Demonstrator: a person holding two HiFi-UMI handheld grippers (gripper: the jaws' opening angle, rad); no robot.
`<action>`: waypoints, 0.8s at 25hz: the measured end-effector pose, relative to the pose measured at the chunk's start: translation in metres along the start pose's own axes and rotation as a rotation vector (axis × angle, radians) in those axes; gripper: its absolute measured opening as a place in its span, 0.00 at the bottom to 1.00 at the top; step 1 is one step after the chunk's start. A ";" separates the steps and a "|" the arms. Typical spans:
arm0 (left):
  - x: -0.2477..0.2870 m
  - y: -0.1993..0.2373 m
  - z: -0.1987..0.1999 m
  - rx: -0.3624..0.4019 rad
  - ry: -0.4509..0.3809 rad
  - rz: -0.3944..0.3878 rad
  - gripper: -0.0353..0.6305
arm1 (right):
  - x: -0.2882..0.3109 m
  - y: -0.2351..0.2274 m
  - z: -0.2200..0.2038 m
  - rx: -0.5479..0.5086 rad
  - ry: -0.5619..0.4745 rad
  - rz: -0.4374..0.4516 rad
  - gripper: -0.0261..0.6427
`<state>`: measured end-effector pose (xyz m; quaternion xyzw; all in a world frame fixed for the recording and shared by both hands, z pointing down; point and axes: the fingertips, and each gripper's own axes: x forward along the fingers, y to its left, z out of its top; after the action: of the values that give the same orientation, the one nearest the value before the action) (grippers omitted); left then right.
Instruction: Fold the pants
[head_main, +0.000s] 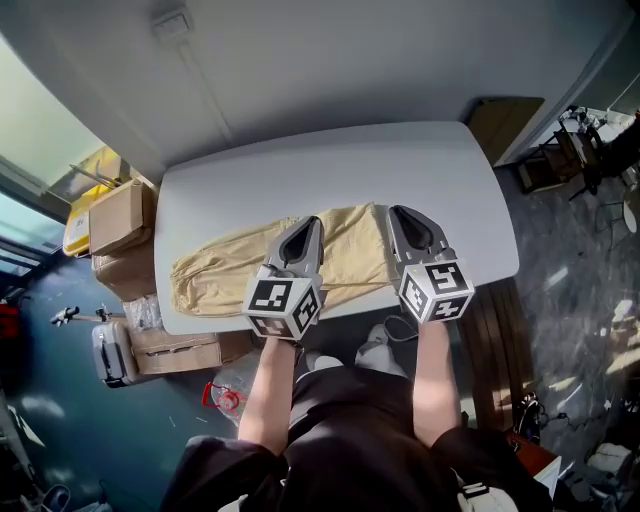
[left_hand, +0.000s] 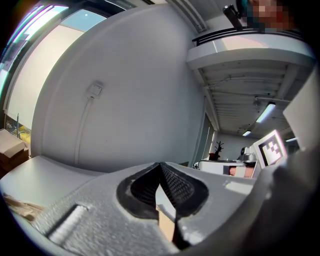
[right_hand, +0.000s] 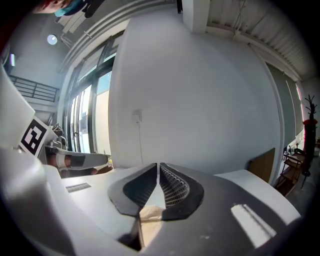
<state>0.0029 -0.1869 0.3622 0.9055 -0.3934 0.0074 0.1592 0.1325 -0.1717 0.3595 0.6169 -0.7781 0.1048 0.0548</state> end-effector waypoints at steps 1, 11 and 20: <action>0.003 -0.001 -0.004 -0.002 0.011 -0.003 0.06 | 0.000 -0.004 -0.005 0.006 0.012 -0.003 0.08; 0.022 -0.010 -0.064 -0.046 0.138 -0.004 0.06 | 0.003 -0.029 -0.081 0.068 0.196 -0.016 0.19; 0.029 -0.006 -0.134 -0.113 0.266 0.039 0.06 | 0.001 -0.045 -0.172 0.168 0.384 -0.014 0.29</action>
<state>0.0421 -0.1639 0.4916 0.8783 -0.3860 0.1083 0.2605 0.1683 -0.1429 0.5312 0.5934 -0.7376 0.2845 0.1513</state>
